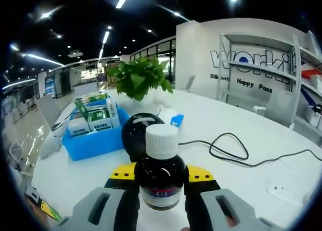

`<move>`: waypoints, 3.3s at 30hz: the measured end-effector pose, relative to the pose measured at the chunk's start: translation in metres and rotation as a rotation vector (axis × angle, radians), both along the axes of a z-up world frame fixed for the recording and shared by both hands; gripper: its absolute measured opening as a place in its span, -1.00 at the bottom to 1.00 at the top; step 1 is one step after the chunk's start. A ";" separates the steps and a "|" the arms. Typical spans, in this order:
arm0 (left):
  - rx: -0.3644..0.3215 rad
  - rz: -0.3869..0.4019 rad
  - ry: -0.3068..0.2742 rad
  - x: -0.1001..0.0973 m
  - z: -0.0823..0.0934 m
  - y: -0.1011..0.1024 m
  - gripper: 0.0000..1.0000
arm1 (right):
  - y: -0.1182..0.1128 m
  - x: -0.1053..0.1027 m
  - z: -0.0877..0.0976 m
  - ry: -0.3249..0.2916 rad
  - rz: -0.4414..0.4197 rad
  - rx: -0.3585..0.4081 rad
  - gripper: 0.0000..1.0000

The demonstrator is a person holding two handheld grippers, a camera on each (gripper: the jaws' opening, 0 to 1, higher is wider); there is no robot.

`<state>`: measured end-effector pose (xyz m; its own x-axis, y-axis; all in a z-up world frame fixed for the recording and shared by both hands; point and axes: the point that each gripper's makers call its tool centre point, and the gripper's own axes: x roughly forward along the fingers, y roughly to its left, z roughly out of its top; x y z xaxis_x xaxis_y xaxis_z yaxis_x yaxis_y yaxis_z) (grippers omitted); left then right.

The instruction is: Rotate the medicine bottle to make it face forward pick up the medicine bottle inspect the drug traceability code place the medicine on the table

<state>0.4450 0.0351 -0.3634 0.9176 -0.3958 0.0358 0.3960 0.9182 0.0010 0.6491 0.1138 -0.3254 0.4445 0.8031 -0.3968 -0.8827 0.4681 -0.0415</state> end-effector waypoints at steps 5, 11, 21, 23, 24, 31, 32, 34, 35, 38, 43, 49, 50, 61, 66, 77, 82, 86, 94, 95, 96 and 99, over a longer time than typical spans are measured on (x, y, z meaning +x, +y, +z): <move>0.002 -0.001 0.000 0.000 0.000 0.000 -0.21 | 0.002 0.002 0.002 -0.001 -0.007 0.007 -0.41; 0.001 0.002 0.000 0.000 0.000 0.001 -0.21 | 0.004 0.000 0.002 -0.005 -0.003 0.009 -0.41; 0.003 0.001 0.000 0.000 -0.001 0.000 -0.21 | 0.013 -0.004 0.005 0.004 0.013 0.030 -0.41; 0.003 0.001 0.000 0.000 -0.001 0.000 -0.21 | 0.014 -0.005 0.005 0.007 0.017 0.033 -0.41; 0.005 0.001 0.001 0.000 -0.001 0.000 -0.21 | 0.015 -0.005 0.006 0.009 0.019 0.039 -0.41; 0.003 0.002 0.001 0.001 -0.001 0.000 -0.21 | 0.017 -0.005 0.004 -0.002 0.017 0.030 -0.41; 0.003 0.002 0.001 0.001 -0.001 0.000 -0.21 | 0.016 -0.004 0.003 -0.007 0.014 0.023 -0.41; 0.003 0.001 0.001 0.001 -0.001 0.000 -0.21 | 0.016 -0.001 0.002 -0.013 0.008 0.017 -0.41; 0.003 0.001 0.001 0.001 -0.001 0.000 -0.21 | 0.015 0.000 0.001 -0.016 0.003 0.014 -0.41; 0.004 0.002 0.002 0.001 -0.001 0.000 -0.21 | 0.015 0.004 -0.001 -0.012 -0.007 0.012 -0.41; 0.007 0.003 0.002 0.001 -0.001 0.000 -0.21 | 0.010 0.006 -0.007 -0.008 -0.037 -0.014 -0.41; 0.005 0.002 0.002 0.001 -0.002 0.001 -0.21 | 0.006 0.010 -0.009 -0.005 -0.047 -0.019 -0.41; 0.006 0.001 0.002 0.001 -0.002 0.001 -0.21 | 0.006 0.010 -0.009 -0.001 -0.046 -0.018 -0.41; 0.007 0.003 0.003 0.001 -0.002 0.001 -0.21 | 0.007 0.001 -0.016 -0.007 -0.005 -0.059 -0.41; 0.009 0.002 0.004 0.001 -0.002 0.001 -0.21 | 0.005 -0.007 -0.007 -0.022 0.013 -0.059 -0.41; 0.017 0.005 0.004 0.001 -0.003 0.000 -0.21 | -0.015 -0.004 0.007 -0.039 0.003 -0.058 -0.41; 0.024 0.004 0.006 0.001 -0.003 0.000 -0.21 | -0.028 -0.005 0.007 -0.034 -0.005 -0.041 -0.41; 0.028 0.004 0.007 0.002 -0.004 0.000 -0.21 | -0.031 -0.003 0.002 -0.028 -0.011 -0.043 -0.41; 0.029 0.011 0.009 0.002 -0.004 0.001 -0.21 | -0.028 -0.002 0.001 -0.020 -0.013 -0.018 -0.41; 0.028 0.011 0.009 0.002 -0.004 0.001 -0.21 | -0.028 -0.003 0.004 -0.021 -0.009 -0.011 -0.41; 0.028 0.010 0.009 0.002 -0.004 0.001 -0.21 | -0.028 -0.004 0.006 -0.024 -0.006 -0.003 -0.41; 0.028 0.009 0.009 0.002 -0.004 0.000 -0.21 | -0.029 -0.005 0.014 -0.037 0.000 0.012 -0.41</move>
<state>0.4469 0.0350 -0.3677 0.9213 -0.3884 0.0161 0.3880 0.9213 0.0235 0.6442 0.0843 -0.3112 0.4591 0.8073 -0.3707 -0.8805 0.4691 -0.0688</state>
